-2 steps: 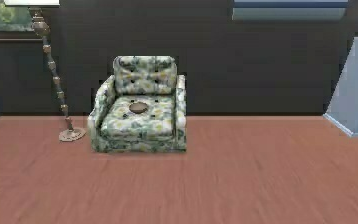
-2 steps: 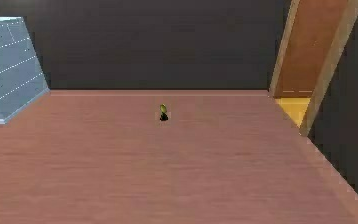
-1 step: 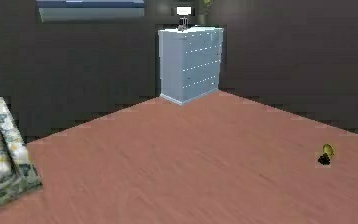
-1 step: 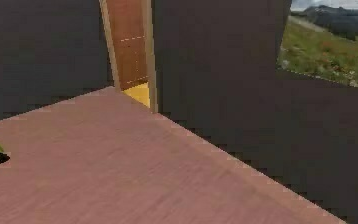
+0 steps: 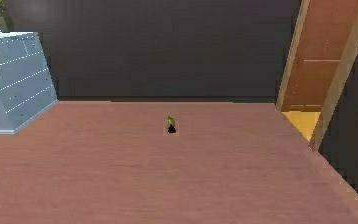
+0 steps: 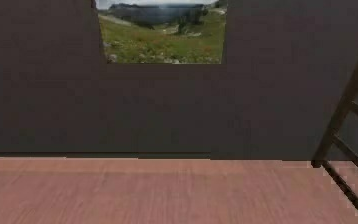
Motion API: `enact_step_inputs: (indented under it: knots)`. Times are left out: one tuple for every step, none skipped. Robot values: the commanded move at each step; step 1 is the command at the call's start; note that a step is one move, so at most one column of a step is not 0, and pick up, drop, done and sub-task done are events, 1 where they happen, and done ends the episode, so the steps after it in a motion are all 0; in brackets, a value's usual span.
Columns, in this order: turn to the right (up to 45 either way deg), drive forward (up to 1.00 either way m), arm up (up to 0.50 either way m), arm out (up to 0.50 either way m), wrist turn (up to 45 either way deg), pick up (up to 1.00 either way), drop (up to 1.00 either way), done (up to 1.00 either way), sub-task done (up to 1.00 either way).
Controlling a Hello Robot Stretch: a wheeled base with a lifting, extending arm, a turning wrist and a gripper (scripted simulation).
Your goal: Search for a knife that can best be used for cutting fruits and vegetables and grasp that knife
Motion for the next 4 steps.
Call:
enact_step_inputs:
  knots:
    - [27.0,0.00,0.00,0.00,0.0,0.00,0.00,0.00,0.00]
    - [0.0,1.00,0.00,0.00,0.0,0.00,0.00,0.00,0.00]
    - [0.0,1.00,0.00,0.00,0.0,0.00,0.00,0.00,0.00]
    - [3.0,0.00,0.00,0.00,0.0,0.00,0.00,0.00,0.00]
